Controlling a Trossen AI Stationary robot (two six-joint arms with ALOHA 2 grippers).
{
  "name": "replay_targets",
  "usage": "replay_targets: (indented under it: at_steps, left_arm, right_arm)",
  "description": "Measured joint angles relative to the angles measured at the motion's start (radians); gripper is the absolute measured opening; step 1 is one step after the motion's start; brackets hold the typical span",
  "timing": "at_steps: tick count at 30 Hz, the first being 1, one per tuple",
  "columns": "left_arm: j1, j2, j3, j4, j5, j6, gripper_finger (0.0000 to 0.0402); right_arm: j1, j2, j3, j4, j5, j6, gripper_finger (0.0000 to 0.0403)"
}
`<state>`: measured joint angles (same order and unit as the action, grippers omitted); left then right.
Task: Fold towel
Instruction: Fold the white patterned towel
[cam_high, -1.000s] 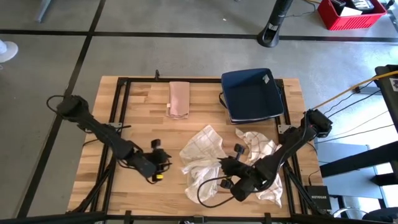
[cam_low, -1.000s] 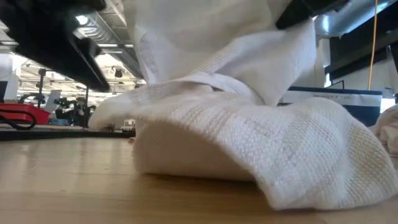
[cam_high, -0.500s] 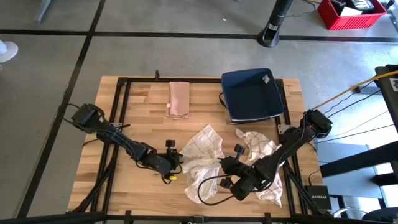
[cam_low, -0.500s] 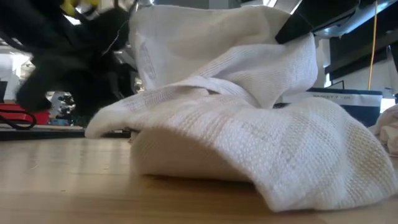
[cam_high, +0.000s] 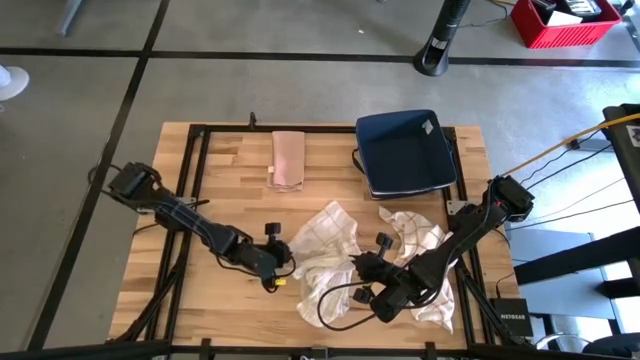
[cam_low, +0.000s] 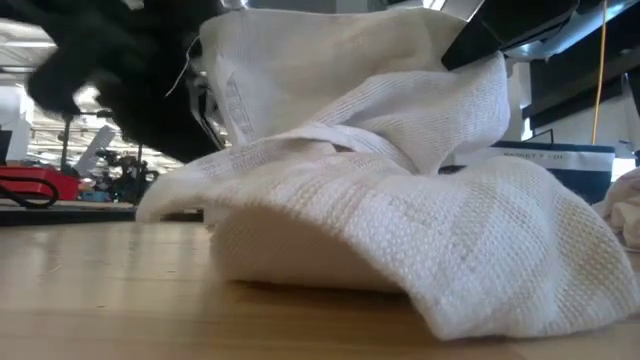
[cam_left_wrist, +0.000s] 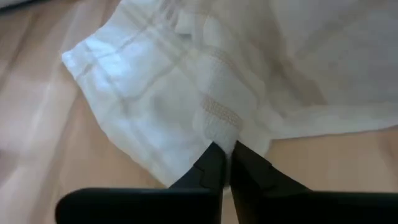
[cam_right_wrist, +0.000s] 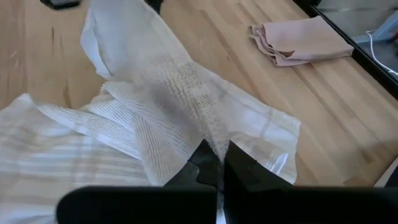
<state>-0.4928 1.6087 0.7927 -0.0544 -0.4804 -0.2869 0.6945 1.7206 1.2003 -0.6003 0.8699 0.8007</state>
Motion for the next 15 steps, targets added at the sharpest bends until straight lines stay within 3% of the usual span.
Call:
replay_targets:
  at_steps: [7, 15]
  left_arm:
    - [-0.086, -0.172, 0.157, -0.347, 0.053, -0.184, 0.0004]
    - [-0.118, -0.386, 0.457, -0.679, 0.045, -0.234, 0.0002]
  right_arm:
    - [-0.011, 0.0, 0.0, 0.02, 0.058, -0.097, 0.0005]
    - [-0.086, -0.011, 0.038, 0.155, 0.097, -0.465, 0.0007]
